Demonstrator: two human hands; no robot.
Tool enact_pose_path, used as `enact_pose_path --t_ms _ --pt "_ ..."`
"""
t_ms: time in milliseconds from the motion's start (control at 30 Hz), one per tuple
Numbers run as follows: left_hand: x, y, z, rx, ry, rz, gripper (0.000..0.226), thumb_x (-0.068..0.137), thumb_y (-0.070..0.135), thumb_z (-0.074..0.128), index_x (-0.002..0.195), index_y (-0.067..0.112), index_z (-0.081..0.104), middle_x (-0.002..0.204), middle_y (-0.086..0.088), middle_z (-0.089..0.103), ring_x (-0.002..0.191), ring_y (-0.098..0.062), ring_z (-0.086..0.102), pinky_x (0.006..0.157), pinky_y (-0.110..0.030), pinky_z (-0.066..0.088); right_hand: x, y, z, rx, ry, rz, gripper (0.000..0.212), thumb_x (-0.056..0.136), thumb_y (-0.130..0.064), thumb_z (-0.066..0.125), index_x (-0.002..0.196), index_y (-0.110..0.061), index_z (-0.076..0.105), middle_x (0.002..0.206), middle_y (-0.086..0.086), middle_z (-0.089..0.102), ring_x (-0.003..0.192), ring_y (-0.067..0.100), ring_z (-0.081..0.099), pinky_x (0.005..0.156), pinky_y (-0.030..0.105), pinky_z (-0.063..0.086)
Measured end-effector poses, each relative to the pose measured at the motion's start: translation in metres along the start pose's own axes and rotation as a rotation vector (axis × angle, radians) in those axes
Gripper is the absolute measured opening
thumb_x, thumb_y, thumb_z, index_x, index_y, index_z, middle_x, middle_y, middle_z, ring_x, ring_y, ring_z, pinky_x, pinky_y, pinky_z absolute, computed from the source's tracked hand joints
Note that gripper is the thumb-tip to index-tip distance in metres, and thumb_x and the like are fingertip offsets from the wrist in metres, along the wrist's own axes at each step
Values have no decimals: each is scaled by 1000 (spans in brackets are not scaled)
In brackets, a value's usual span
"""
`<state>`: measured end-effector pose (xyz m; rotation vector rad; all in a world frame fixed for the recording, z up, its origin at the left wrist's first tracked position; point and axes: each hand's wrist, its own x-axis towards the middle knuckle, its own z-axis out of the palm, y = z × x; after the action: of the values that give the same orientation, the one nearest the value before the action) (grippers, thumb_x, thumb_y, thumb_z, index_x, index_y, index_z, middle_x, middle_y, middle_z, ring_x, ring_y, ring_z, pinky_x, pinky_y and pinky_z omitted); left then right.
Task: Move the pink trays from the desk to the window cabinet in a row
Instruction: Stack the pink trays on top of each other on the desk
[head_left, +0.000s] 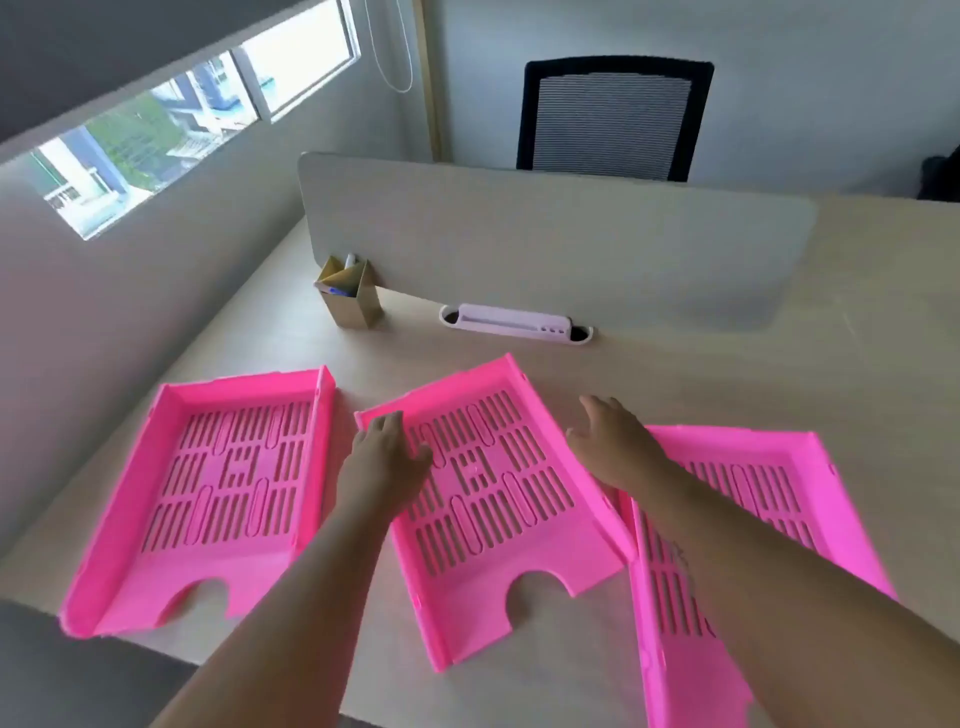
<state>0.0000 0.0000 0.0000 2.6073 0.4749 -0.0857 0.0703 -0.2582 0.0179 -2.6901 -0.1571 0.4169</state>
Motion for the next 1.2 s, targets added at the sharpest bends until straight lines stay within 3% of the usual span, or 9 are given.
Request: enact_pose_path --t_ms 100,167,267,367,600,733,833,1033,1200 --pt "-7 -13 21 -86 39 -124 44 87 27 59 128 14 46 124 -8 51 104 -27 55 87 -49 53 3 9 24 32 -48 57 46 95 -18 49 138 -2 42 139 20 51 121 34 54 94 37 46" --pt "-15 -22 34 -167 37 -195 42 87 21 60 127 17 47 119 -6 50 88 -19 57 73 -38 53 3 14 38 62 -74 97 43 96 -14 49 137 -1 43 134 21 56 111 33 61 84 35 51" --pt "-19 -29 46 -300 66 -324 29 87 8 57 116 11 51 93 0 57 66 -8 55 50 -21 40 3 16 48 104 -85 145 30 97 -5 45 126 0 50 108 22 66 79 30 67 58 31 50" --pt "-19 -34 46 -310 66 -436 13 88 5 52 100 9 52 74 1 57 56 -11 56 42 -25 36 1 17 54 93 -85 193 20 96 2 45 114 2 53 95 20 67 70 28 64 50 30 48" --pt "30 -46 26 -181 -32 -213 11 85 -1 47 85 5 56 80 -12 64 60 -21 56 51 -32 45 -24 4 67 133 -22 332 7 94 -2 53 97 -6 48 88 13 62 59 20 58 42 21 40" --pt "54 -47 19 -158 -126 -118 15 84 -2 45 86 4 59 88 -12 67 71 -28 61 63 -38 55 -43 -3 86 167 36 436 18 92 -2 56 87 -13 41 82 5 60 54 11 56 44 19 45" --pt "62 -48 19 -170 -156 -54 20 86 -1 46 99 3 61 98 -17 68 82 -31 64 75 -45 57 -52 -8 100 227 66 528 14 92 -2 57 95 -12 48 71 1 54 51 10 57 43 22 51" --pt "65 -60 20 -230 -198 5 29 92 6 47 118 10 59 112 -17 69 78 -24 64 73 -43 58 -62 -12 116 280 117 555 22 92 -4 56 114 -5 53 66 -3 48 45 6 50 37 15 36" --pt "63 -49 8 -162 -107 110 44 92 22 57 133 9 49 128 -17 62 106 -33 62 85 -45 53 -60 -13 87 301 176 471 36 93 -21 59 125 -9 51 95 0 62 65 11 62 48 19 48"
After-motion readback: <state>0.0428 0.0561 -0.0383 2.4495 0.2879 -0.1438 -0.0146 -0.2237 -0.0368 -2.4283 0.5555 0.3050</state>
